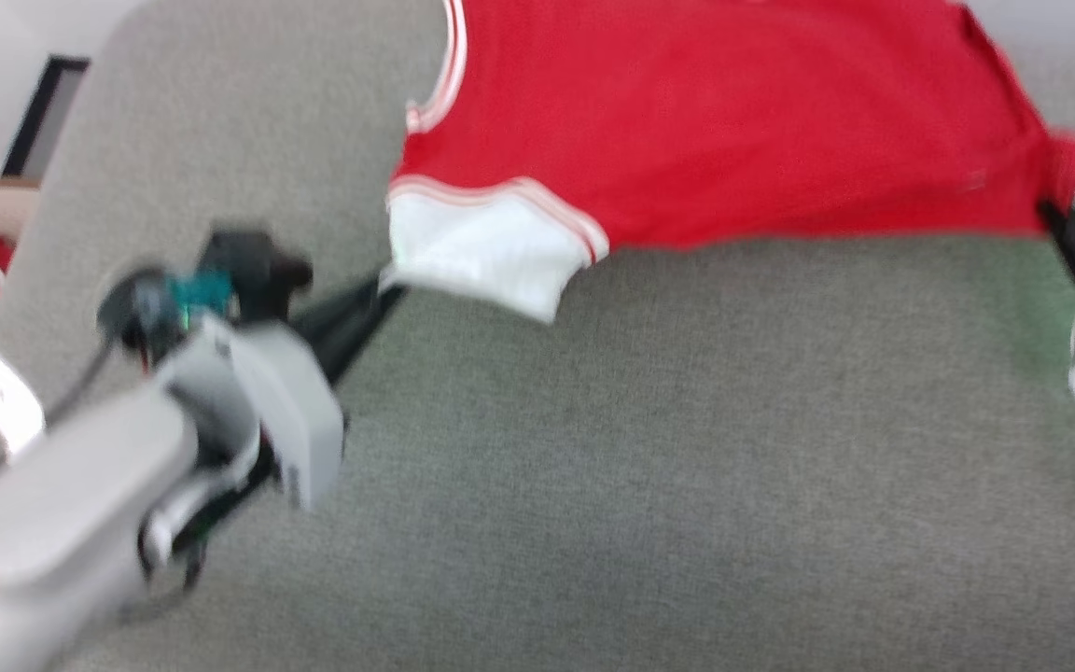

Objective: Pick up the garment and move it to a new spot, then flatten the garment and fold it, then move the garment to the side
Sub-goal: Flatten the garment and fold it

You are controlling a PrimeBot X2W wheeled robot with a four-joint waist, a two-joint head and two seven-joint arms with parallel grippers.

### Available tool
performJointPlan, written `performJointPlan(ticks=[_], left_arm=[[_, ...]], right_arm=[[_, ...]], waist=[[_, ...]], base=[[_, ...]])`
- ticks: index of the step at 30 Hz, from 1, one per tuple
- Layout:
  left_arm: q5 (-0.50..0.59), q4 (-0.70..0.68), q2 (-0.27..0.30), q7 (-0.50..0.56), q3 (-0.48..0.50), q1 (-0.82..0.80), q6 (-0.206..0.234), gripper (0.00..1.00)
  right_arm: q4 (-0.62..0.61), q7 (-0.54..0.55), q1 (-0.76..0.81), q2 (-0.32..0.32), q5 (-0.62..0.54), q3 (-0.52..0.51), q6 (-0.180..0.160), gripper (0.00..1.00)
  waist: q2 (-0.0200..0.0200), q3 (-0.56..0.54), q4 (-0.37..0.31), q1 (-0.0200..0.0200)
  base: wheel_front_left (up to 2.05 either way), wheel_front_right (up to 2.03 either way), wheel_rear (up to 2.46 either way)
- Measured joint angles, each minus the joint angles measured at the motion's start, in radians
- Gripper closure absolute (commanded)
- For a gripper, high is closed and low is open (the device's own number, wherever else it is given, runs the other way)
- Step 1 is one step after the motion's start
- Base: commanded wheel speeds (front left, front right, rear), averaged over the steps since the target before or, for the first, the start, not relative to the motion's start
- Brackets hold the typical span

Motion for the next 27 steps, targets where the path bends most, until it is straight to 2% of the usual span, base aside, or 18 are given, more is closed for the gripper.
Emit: performJointPlan(ticks=[8,13,16,21,27], left_arm=[[-0.119,-0.271,0.140,0.002,-0.041,0.298,0.210,1.00],[-0.180,-0.393,0.193,-0.027,-0.063,0.442,0.320,1.00],[-0.209,-0.434,0.212,-0.043,-0.079,0.519,0.367,1.00],[-0.251,-0.476,0.209,-0.066,-0.101,0.618,0.417,1.00],[-0.277,-0.509,0.216,-0.084,-0.105,0.669,0.444,1.00]], right_arm=[[-0.092,-0.038,0.299,-0.057,-0.003,-0.062,0.000,1.00],[-0.162,-0.053,0.480,-0.073,-0.014,-0.129,0.000,1.00],[-0.205,-0.056,0.589,-0.072,-0.026,-0.172,0.000,1.00],[-0.277,-0.041,0.756,-0.041,-0.062,-0.265,0.000,1.00],[-0.363,-0.004,0.897,0.018,-0.110,-0.373,0.000,1.00]], waist=[[0.0000,-0.123,-0.016,0.0000],[0.0000,-0.175,-0.031,0.0000],[0.0000,-0.194,-0.040,0.0000],[0.0000,-0.207,-0.050,0.0000],[0.0000,-0.200,-0.057,0.0000]], base=[[0.00,0.00,0.00],[0.00,0.00,0.00],[0.00,0.00,0.00],[0.00,0.00,0.00],[0.00,0.00,0.00]])
